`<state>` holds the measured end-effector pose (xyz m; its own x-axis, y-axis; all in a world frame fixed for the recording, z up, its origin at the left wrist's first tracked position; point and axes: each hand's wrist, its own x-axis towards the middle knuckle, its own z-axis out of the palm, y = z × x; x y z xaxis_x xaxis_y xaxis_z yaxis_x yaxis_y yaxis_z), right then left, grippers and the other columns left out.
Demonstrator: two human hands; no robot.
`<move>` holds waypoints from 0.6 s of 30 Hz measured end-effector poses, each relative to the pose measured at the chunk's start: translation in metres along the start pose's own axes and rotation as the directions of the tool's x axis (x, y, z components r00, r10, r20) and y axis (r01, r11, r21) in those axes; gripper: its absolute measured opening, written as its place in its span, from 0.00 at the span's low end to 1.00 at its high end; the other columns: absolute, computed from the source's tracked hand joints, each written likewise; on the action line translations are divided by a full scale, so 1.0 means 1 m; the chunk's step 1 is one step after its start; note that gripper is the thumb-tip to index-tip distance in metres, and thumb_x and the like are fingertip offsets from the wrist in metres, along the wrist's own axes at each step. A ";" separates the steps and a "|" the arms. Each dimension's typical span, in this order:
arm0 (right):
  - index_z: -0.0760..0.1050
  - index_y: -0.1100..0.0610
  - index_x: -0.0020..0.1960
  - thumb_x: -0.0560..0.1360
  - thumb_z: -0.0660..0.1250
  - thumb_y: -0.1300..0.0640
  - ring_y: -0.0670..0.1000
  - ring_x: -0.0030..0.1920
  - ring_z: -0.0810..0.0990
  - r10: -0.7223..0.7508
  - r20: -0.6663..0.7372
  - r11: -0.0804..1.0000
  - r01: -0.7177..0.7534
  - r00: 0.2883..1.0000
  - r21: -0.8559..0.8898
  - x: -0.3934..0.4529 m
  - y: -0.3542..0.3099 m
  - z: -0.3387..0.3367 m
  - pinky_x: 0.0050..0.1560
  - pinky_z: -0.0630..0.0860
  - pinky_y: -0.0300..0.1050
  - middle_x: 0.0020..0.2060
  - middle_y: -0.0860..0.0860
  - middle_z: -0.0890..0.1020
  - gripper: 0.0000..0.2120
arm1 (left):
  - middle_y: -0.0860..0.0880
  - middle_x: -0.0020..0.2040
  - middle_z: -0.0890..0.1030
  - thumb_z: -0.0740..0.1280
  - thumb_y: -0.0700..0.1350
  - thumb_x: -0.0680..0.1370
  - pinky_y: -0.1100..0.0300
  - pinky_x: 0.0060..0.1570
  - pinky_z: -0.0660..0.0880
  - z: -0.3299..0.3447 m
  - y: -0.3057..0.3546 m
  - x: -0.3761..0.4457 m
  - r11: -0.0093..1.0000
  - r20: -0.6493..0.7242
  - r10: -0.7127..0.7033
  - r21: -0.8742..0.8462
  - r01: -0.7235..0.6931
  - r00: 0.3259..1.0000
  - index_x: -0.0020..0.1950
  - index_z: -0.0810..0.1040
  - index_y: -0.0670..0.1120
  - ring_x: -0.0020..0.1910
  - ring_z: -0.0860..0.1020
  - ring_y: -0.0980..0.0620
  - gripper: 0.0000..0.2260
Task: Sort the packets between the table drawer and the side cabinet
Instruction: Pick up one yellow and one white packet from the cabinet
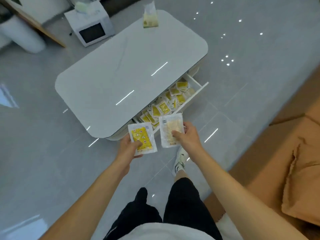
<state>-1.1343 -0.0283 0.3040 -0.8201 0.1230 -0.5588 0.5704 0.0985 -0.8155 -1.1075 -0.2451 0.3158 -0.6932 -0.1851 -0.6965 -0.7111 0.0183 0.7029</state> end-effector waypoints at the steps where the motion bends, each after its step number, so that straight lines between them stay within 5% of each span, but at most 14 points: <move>1: 0.77 0.53 0.61 0.76 0.70 0.65 0.47 0.52 0.84 -0.003 0.036 0.999 0.004 0.999 -0.041 0.035 0.000 -0.002 0.52 0.83 0.46 0.52 0.47 0.84 0.16 | 0.50 0.54 0.85 0.66 0.35 0.78 0.54 0.42 0.82 0.018 0.007 0.028 0.999 -0.016 -0.015 -0.037 0.014 1.000 0.60 0.79 0.50 0.49 0.84 0.50 0.15; 5: 0.77 0.55 0.63 0.75 0.71 0.63 0.50 0.52 0.84 0.024 0.124 0.979 0.002 0.992 -0.203 0.167 0.019 0.006 0.56 0.82 0.52 0.52 0.49 0.84 0.17 | 0.48 0.53 0.85 0.66 0.35 0.77 0.58 0.38 0.81 0.080 -0.002 0.137 0.986 -0.147 -0.077 -0.158 0.053 0.986 0.61 0.79 0.45 0.48 0.84 0.51 0.14; 13: 0.70 0.50 0.59 0.75 0.70 0.63 0.56 0.55 0.81 0.139 0.141 0.912 -0.071 0.980 -0.403 0.375 0.118 0.037 0.56 0.81 0.55 0.44 0.43 0.76 0.17 | 0.49 0.53 0.84 0.68 0.36 0.78 0.55 0.44 0.84 0.141 -0.088 0.327 0.937 -0.217 -0.270 -0.284 0.204 0.938 0.58 0.79 0.45 0.49 0.83 0.51 0.10; 18: 0.74 0.55 0.67 0.74 0.69 0.63 0.54 0.50 0.83 0.052 0.108 0.868 0.008 0.993 -0.497 0.447 0.161 0.049 0.51 0.83 0.52 0.45 0.47 0.80 0.22 | 0.51 0.49 0.81 0.69 0.34 0.79 0.57 0.45 0.83 0.149 -0.114 0.401 0.911 -0.228 -0.289 -0.364 0.193 0.930 0.51 0.76 0.47 0.48 0.82 0.52 0.08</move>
<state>-1.4112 -0.0063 -0.0841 -0.7894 0.0211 -0.6135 0.5107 0.5769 -0.6374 -1.3219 -0.1748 -0.0655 -0.4126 -0.4016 -0.8176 -0.7391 -0.3771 0.5581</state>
